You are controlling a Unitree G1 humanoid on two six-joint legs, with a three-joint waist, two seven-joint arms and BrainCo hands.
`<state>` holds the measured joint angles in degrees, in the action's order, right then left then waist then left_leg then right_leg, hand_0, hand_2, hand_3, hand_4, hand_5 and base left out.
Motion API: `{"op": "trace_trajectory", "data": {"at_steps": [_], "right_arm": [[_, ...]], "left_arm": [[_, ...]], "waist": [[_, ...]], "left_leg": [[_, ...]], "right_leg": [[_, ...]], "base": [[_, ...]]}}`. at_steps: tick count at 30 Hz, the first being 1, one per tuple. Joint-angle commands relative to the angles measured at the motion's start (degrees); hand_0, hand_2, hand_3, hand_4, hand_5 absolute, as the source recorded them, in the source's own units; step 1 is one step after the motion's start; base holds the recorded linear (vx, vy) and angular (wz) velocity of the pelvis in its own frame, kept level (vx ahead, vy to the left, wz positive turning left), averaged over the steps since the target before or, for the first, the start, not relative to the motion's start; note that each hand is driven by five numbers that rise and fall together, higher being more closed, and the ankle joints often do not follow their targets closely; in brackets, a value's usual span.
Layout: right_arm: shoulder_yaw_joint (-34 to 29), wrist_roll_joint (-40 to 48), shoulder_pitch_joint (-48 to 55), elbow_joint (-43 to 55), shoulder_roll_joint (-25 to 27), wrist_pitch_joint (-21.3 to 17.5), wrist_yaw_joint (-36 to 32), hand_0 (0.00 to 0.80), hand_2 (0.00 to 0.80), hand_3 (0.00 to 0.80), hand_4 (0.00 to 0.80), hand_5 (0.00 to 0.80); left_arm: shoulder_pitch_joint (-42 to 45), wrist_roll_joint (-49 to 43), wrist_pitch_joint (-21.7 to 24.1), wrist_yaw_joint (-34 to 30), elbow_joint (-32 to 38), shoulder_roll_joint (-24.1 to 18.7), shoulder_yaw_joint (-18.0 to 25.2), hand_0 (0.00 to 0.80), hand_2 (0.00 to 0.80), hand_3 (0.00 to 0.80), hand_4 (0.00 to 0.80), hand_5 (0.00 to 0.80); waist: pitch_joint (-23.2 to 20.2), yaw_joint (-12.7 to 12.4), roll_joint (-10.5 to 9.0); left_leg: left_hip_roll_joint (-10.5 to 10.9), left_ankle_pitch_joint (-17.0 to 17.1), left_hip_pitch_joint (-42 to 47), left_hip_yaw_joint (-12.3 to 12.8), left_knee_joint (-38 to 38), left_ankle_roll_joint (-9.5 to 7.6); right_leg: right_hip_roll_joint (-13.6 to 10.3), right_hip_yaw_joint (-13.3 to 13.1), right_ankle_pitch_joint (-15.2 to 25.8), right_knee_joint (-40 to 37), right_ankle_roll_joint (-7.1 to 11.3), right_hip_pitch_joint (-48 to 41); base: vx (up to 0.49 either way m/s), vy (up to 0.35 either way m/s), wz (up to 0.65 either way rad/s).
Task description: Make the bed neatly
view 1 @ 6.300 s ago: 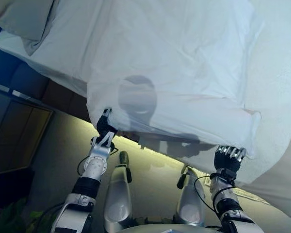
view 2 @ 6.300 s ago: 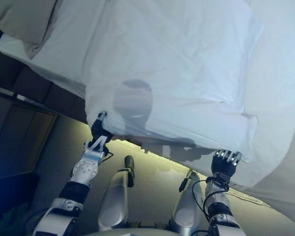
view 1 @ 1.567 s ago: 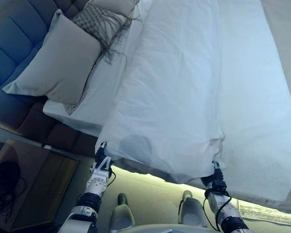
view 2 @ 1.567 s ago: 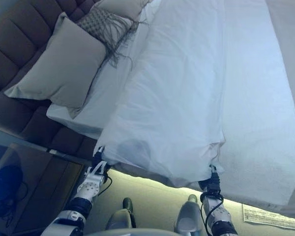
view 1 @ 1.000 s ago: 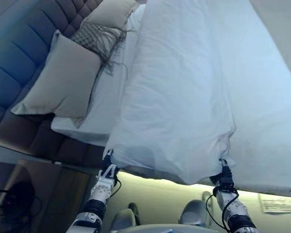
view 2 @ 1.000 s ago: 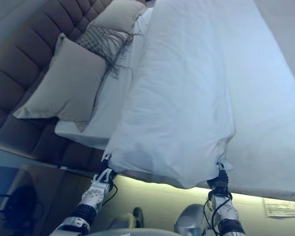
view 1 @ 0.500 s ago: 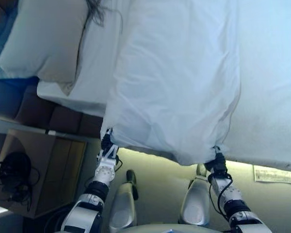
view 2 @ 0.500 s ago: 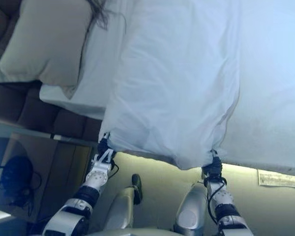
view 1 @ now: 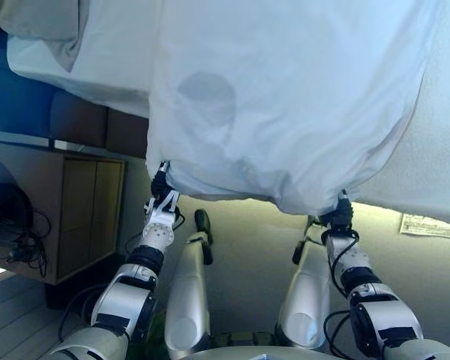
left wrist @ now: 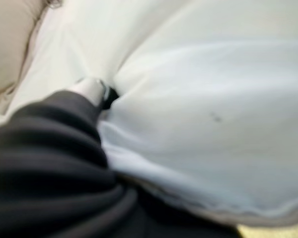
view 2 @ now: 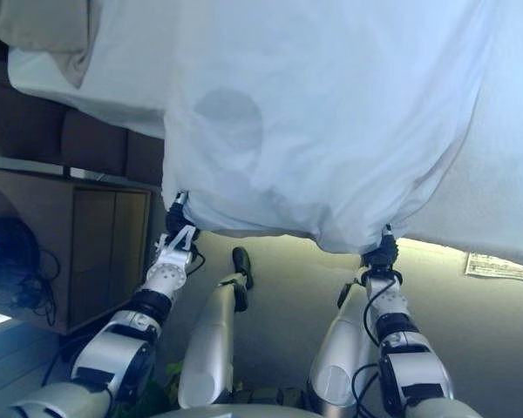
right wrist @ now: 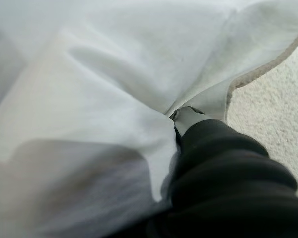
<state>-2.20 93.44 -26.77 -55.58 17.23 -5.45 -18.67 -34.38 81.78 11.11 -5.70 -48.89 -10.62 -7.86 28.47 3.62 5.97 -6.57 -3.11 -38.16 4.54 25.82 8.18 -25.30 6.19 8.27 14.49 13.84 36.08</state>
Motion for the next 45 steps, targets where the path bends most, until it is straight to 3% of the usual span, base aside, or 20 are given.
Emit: {"op": "trace_trajectory", "data": {"at_steps": [1, 6, 12, 16, 23, 24, 25, 30, 36, 42, 44, 45], "right_arm": [[-0.5, 0.77, -0.78, 1.45, 1.71, 0.31, -2.51, 0.8, 0.8, 0.8, 0.8, 0.8], [-0.81, 2.39, -0.55, 1.71, 1.54, -0.23, -3.77, 0.8, 0.8, 0.8, 0.8, 0.8], [-1.54, 2.94, -0.13, -0.2, 1.31, -0.84, -3.05, 0.8, 0.8, 0.8, 0.8, 0.8], [-1.95, 2.94, 0.15, -3.57, 1.06, -0.63, -1.03, 0.8, 0.8, 0.8, 0.8, 0.8], [-3.94, 2.0, 0.07, -12.63, 3.27, 1.26, 7.81, 0.8, 0.8, 0.8, 0.8, 0.8], [-4.58, 1.77, 0.15, -14.37, 4.32, 1.64, 9.34, 0.345, 0.345, 0.345, 0.345, 0.345], [-5.08, 1.37, 0.19, -15.74, 5.31, 1.87, 10.73, 0.0, 0.0, 0.0, 0.0, 0.0], [-7.93, 2.56, 0.96, -19.14, 10.56, 0.85, 19.43, 0.0, 0.0, 0.0, 0.0, 0.0], [-13.13, 9.96, 3.18, -21.28, 15.14, -3.29, 25.76, 0.0, 0.0, 0.0, 0.0, 0.0], [-17.38, 12.93, 5.02, -19.44, 17.69, -4.56, 17.67, 0.0, 0.0, 0.0, 0.0, 0.0], [-18.11, 12.58, 5.4, -16.33, 17.11, -4.94, 12.99, 0.0, 0.0, 0.0, 0.0, 0.0], [-18.25, 11.91, 5.09, -12.3, 16.04, -5.59, 9.8, 0.0, 0.0, 0.0, 0.0, 0.0]], "left_arm": [[-2.66, -0.77, 3.69, -0.51, 0.83, -1.76, 2.24, 0.8, 0.8, 0.8, 0.8, 0.8], [-1.86, -2.5, 5.59, 0.21, 2.92, -1.17, 1.08, 0.8, 0.8, 0.8, 0.8, 0.8], [-2.6, -11.96, 7.38, 6.1, 2.81, -1.81, -1.06, 0.8, 0.8, 0.8, 0.8, 0.8], [-3.67, -14.78, 5.53, 8.62, -1.91, -2.38, -0.87, 0.8, 0.8, 0.8, 0.8, 0.8], [-3.98, -14.72, 0.14, 7.43, -15.76, -4.65, 4.37, 0.8, 0.8, 0.8, 0.8, 0.8], [-3.7, -14.36, -0.92, 6.8, -17.75, -4.47, 4.58, 0.104, 0.104, 0.104, 0.104, 0.104], [-3.52, -14.05, -2.16, 6.36, -19.39, -4.49, 4.8, 0.0, 0.0, 0.0, 0.0, 0.0], [-2.7, -11.94, -4.42, 5.01, -22.48, -6.8, 6.94, 0.0, 0.0, 0.0, 0.0, 0.0], [1.49, -6.55, -1.54, 4.1, -18.25, -8.27, 8.39, 0.0, 0.0, 0.0, 0.0, 0.0], [5.63, -2.96, 2.55, 2.02, -7.34, -8.3, 8.85, 0.0, 0.0, 0.0, 0.0, 0.0], [7.45, -0.1, 3.87, -0.72, -2.57, -7.93, 8.55, 0.0, 0.0, 0.0, 0.0, 0.0], [8.88, 1.9, 4.52, -2.82, 2.97, -7.07, 8.1, 0.0, 0.0, 0.0, 0.0, 0.0]], "waist": [[1.33, -0.69, 0.48], [1.33, -1.31, 0.34], [1.33, -1.39, -0.01], [1.33, -1.42, -0.76], [1.33, -0.61, -1.84], [1.33, -0.44, -1.65], [1.33, -0.32, -1.4], [1.33, 0.17, -0.34], [1.33, -0.6, 0.34], [1.33, -1.72, 0.72], [1.33, -2.08, 0.93], [1.33, -2.75, 1.08]], "left_leg": [[1.81, 9.59, -5.09, 0.41, -5.3, -0.53], [2.01, 8.85, -10.26, -0.2, -3.04, -0.84], [1.66, 8.24, -15.53, 0.21, -1.09, -1.03], [1.6, 8.14, -17.35, 0.15, -0.44, -1.13], [0.02, 8.59, -17.18, 1.44, -1.09, -0.79], [0.01, 8.53, -16.46, 1.6, -1.24, -0.78], [0.03, 8.49, -15.67, 1.72, -1.44, -0.8], [-0.4, 8.81, -11.62, 2.68, -2.86, -0.54], [-0.41, 9.07, -6.36, 2.78, -5.4, -0.29], [-0.22, 8.8, -2.7, 2.15, -6.25, -0.25], [0.15, 9.1, -2.57, 1.85, -6.11, -0.46], [0.45, 8.44, -2.1, 1.61, -6.08, -0.39]], "right_leg": [[0.67, -3.2, 1.37, 3.96, -0.76, 5.61], [0.39, -3.98, 2.21, 3.98, -0.61, 10.24], [0.49, -4.11, 2.6, 4.44, -0.56, 15.2], [0.68, -3.68, 2.91, 4.34, -0.73, 16.4], [1.05, -2.98, 3.03, 2.87, -0.74, 16.06], [0.84, -3.05, 3.16, 2.62, -0.76, 15.49], [0.64, -3.15, 3.26, 2.51, -0.78, 14.92], [-0.57, -3.02, 3.46, 1.84, -0.49, 11.58], [-1.28, -1.51, 2.87, 0.74, -0.3, 5.63], [-1.91, 0.14, 1.82, 1.09, -0.46, 0.91], [-2.02, 0.27, 2.03, 1.18, -0.68, 0.46], [-2.07, 0.47, 1.33, 1.25, -0.6, -0.37]], "base": [[-0.021, 0.047, -0.04], [-0.02, 0.07, -0.04], [-0.034, 0.056, -0.04], [-0.024, -0.004, 0.0], [-0.006, 0.02, -0.05], [0.005, 0.076, -0.06], [0.016, 0.082, -0.04], [0.026, 0.071, -0.04], [0.01, -0.019, -0.01], [0.019, -0.067, 0.04], [-0.005, -0.055, 0.02], [-0.002, -0.086, 0.02]]}}
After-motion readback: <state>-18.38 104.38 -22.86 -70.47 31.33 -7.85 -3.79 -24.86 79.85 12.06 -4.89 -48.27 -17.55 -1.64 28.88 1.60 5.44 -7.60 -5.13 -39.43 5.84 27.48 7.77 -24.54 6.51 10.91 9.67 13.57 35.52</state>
